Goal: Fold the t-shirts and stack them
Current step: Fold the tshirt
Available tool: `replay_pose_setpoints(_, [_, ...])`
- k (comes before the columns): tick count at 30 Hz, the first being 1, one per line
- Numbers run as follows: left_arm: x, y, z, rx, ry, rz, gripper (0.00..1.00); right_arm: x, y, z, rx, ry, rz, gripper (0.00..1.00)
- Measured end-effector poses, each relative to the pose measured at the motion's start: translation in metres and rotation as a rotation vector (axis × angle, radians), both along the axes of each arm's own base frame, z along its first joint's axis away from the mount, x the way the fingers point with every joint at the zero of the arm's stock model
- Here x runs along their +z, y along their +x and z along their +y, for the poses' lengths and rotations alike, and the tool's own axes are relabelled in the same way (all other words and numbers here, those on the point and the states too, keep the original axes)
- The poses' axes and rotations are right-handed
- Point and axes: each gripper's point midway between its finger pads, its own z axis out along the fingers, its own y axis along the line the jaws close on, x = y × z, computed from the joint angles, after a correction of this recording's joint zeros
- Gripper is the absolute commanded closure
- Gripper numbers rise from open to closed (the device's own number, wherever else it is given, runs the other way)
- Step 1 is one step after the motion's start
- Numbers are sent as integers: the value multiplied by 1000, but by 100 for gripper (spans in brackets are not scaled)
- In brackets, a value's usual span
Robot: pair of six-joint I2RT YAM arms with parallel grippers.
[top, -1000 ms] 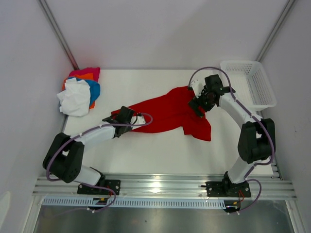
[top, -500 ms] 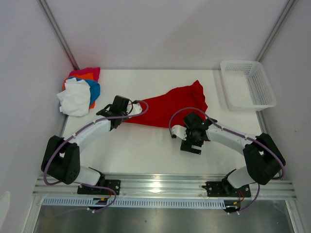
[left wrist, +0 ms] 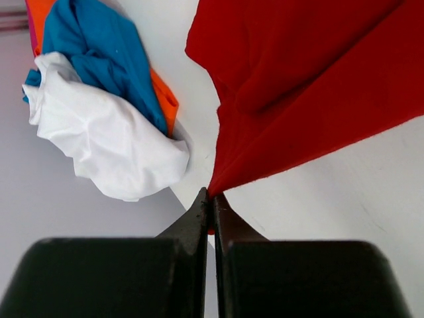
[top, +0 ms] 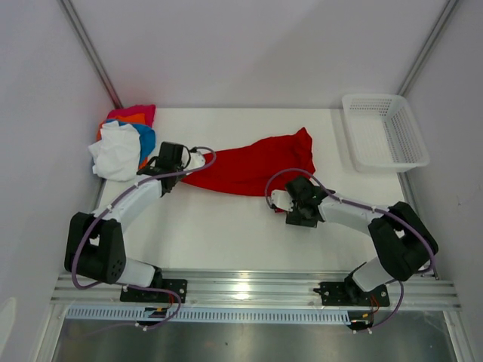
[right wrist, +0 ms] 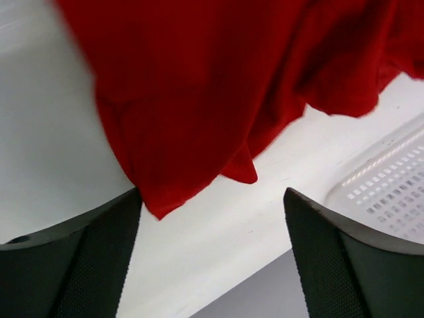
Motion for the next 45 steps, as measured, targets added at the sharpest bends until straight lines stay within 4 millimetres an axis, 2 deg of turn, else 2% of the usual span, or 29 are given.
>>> replay_pose_setpoints(1, [0, 1, 5, 11, 3, -1, 100, 0, 7, -2, -10, -6, -9, 31])
replay_pose_setpoints(3, [1, 2, 13, 30, 5, -4, 100, -3, 17, -5, -31, -4, -7, 54])
replay_pose_setpoints(4, [1, 2, 16, 34, 7, -5, 100, -6, 19, -7, -41, -3, 10, 83])
replay_pose_setpoints(6, [2, 3, 18, 40, 8, -10, 100, -10, 22, -10, -68, 6, 42, 100])
replay_pose_setpoints(8, [2, 3, 18, 41, 6, -12, 100, -8, 24, -11, -91, 28, 63, 100])
replay_pose_setpoints(11, [2, 3, 18, 41, 6, -12, 100, 6, 30, -3, -115, 99, 98, 100])
replay_pose_setpoints(14, [0, 4, 18, 41, 6, -11, 100, 34, 44, 12, -134, 213, 120, 100])
replay_pose_setpoints(20, [2, 7, 18, 52, -6, -11, 100, 104, 83, 35, -167, 433, 85, 100])
replay_pose_setpoints(23, [11, 18, 19, 67, -18, -38, 100, 123, 103, 38, -182, 476, 53, 100])
replay_pose_setpoints(25, [17, 28, 22, 79, -21, -56, 99, 123, 113, 41, -191, 480, 50, 100])
replay_pose_setpoints(27, [22, 40, 26, 97, -22, -72, 100, 114, 125, 45, -203, 473, 61, 100])
replay_pose_setpoints(32, [24, 68, 42, 149, -17, -84, 99, 79, 159, 52, -230, 427, 84, 100])
replay_pose_setpoints(35, [23, 84, 53, 181, -10, -90, 100, 66, 185, 54, -248, 398, 51, 100])
replay_pose_setpoints(40, [21, 102, 76, 235, -3, -98, 99, 61, 240, 56, -270, 372, -55, 100])
replay_pose_setpoints(45, [14, 111, 91, 269, 3, -91, 100, 66, 288, 45, -303, 350, -152, 100])
